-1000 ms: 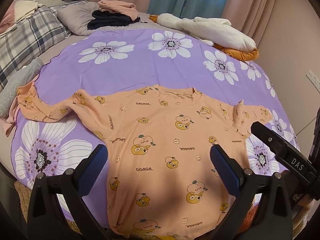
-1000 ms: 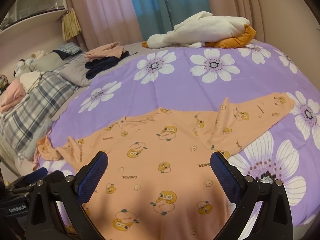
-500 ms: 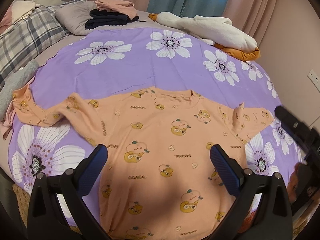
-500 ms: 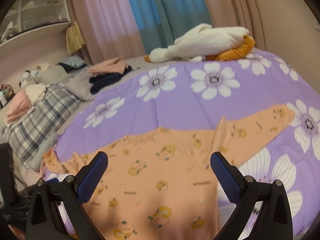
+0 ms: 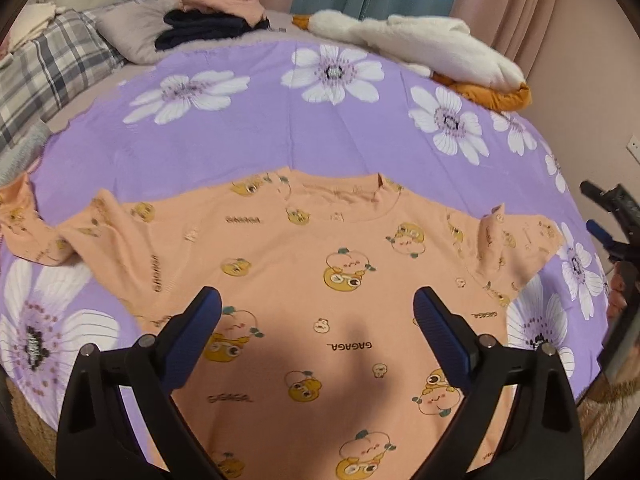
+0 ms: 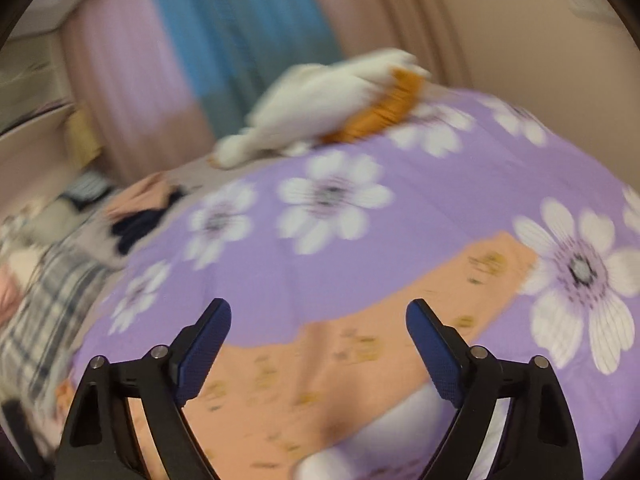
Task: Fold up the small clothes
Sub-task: 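Lower the right gripper onto a sleeve cuff and close it, then lift the sleeve with the right gripper and fold it across the shirt body, then hold the folded sleeve pressed onto the shirt body with the right gripper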
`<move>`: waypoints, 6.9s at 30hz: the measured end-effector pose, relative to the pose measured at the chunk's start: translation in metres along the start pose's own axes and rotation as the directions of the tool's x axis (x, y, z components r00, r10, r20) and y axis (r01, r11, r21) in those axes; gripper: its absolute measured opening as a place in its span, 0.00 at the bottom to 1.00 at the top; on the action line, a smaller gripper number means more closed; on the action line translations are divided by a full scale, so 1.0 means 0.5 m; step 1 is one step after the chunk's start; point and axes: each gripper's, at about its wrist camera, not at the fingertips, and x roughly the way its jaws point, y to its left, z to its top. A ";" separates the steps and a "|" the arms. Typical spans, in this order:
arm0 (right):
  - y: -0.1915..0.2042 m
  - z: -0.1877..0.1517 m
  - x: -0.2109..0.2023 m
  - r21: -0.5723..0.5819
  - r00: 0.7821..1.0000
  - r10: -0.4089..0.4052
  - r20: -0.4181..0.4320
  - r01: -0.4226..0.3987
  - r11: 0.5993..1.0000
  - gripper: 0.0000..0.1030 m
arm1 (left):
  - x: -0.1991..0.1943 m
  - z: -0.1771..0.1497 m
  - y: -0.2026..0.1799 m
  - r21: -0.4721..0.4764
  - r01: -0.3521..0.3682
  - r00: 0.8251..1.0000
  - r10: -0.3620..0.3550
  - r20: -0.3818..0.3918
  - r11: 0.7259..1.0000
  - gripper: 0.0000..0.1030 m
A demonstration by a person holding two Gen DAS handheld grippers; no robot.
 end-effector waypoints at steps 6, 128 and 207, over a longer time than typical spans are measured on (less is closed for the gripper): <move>-0.179 0.028 0.090 0.231 0.985 -0.134 -0.106 0.155 0.960 0.65 | 0.048 0.002 -0.005 -0.009 -0.004 0.998 0.003 -0.065 1.000 0.93; 0.522 -0.404 0.183 -0.433 0.924 -0.059 -0.377 -0.119 0.894 0.07 | -0.007 -0.071 0.317 -0.297 0.047 0.994 -0.073 -0.079 0.954 0.94; 0.523 -0.408 0.184 -0.444 0.930 -0.059 -0.363 -0.117 0.888 0.07 | 0.006 -0.079 0.308 -0.275 0.042 0.992 -0.073 -0.100 0.961 0.99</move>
